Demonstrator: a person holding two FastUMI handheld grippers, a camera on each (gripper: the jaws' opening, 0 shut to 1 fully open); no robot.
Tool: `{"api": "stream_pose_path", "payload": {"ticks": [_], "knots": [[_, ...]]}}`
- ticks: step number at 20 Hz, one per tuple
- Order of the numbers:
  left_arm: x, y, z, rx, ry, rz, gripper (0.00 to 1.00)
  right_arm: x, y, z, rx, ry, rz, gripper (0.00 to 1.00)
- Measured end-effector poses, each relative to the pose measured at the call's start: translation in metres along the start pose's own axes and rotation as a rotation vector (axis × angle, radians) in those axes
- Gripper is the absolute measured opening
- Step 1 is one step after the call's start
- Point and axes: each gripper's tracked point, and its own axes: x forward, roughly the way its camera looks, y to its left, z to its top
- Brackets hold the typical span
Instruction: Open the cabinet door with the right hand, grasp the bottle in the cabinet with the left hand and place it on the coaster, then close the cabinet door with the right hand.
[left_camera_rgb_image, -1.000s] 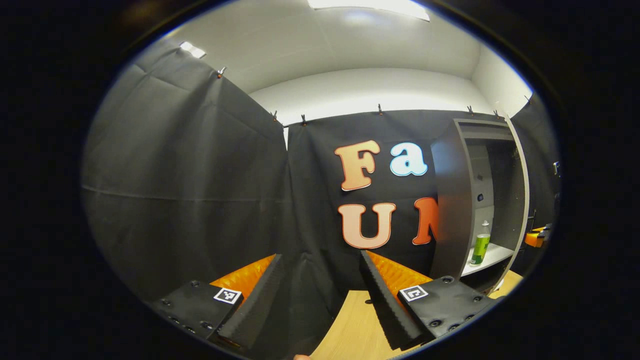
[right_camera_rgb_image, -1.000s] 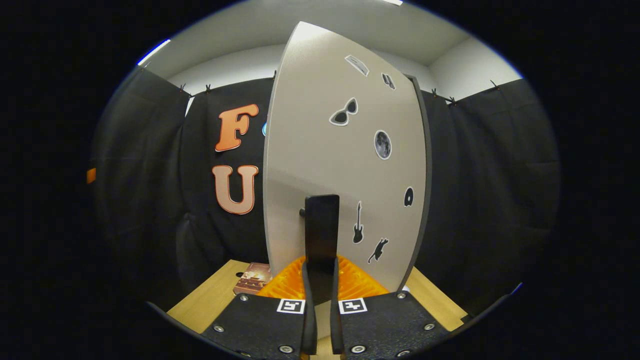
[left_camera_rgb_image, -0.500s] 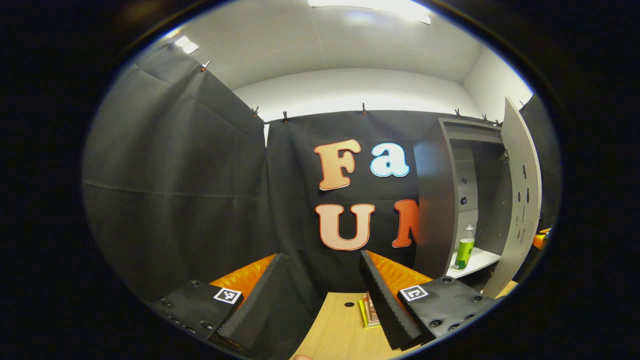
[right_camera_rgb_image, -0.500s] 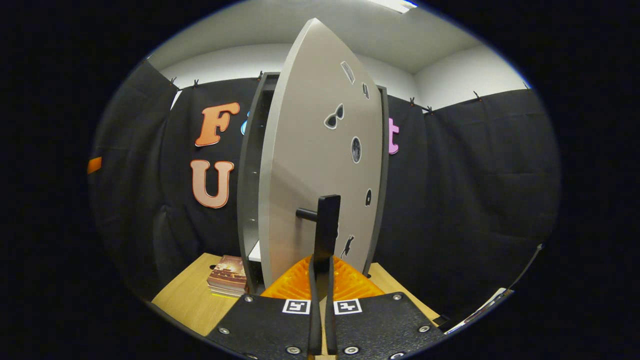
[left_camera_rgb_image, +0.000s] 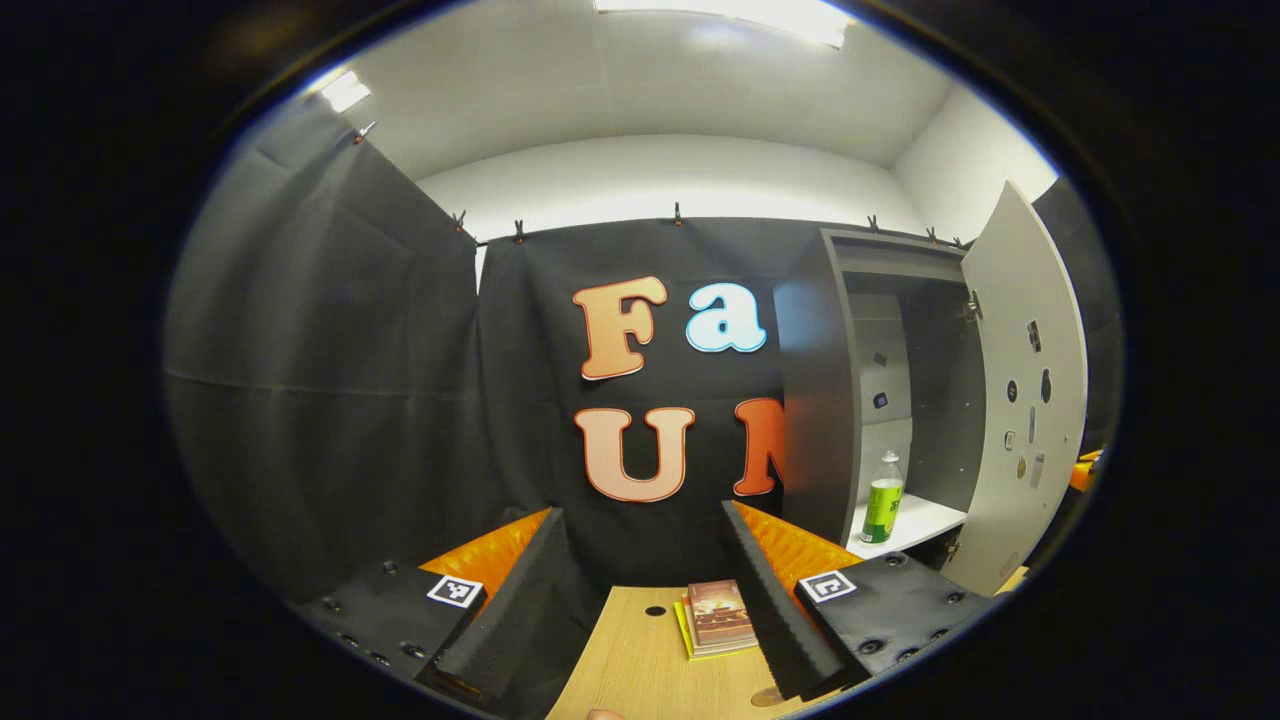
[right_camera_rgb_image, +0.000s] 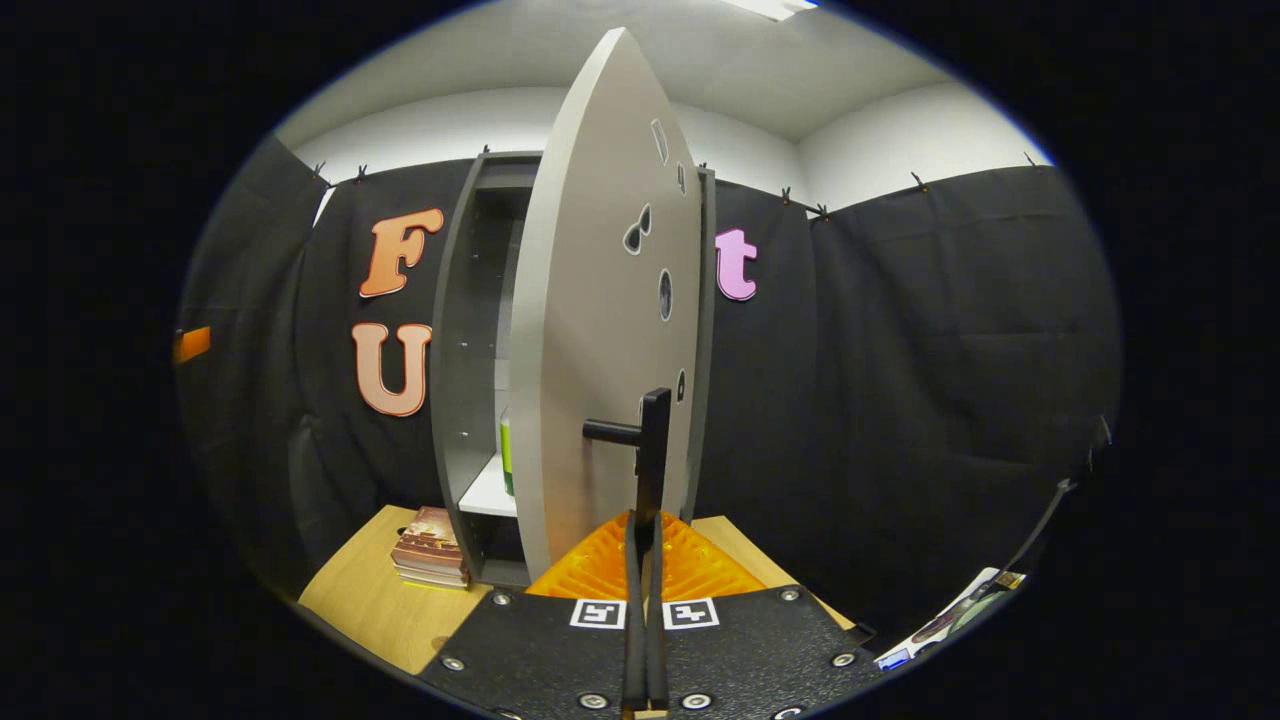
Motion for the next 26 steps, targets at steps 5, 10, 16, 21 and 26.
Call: {"api": "stream_pose_path", "payload": {"ticks": [5,10,16,21,26], "knots": [[0.003,-0.026,0.0,-0.006,0.004,-0.019,0.99,-0.003,-0.007,-0.002,0.016,0.009,0.003,0.0],[0.007,-0.068,-0.003,-0.011,0.019,-0.051,0.99,-0.001,-0.011,-0.004,0.019,0.012,0.022,0.0],[0.015,-0.128,-0.004,-0.005,0.029,-0.095,0.99,0.001,-0.009,-0.006,0.046,0.013,0.076,0.0],[0.021,-0.185,-0.012,-0.02,0.043,-0.131,0.99,0.002,-0.016,-0.005,0.053,0.014,0.084,0.0],[0.039,-0.248,-0.022,-0.022,0.035,-0.161,0.99,0.003,-0.014,-0.005,0.079,0.011,0.116,0.0]]}}
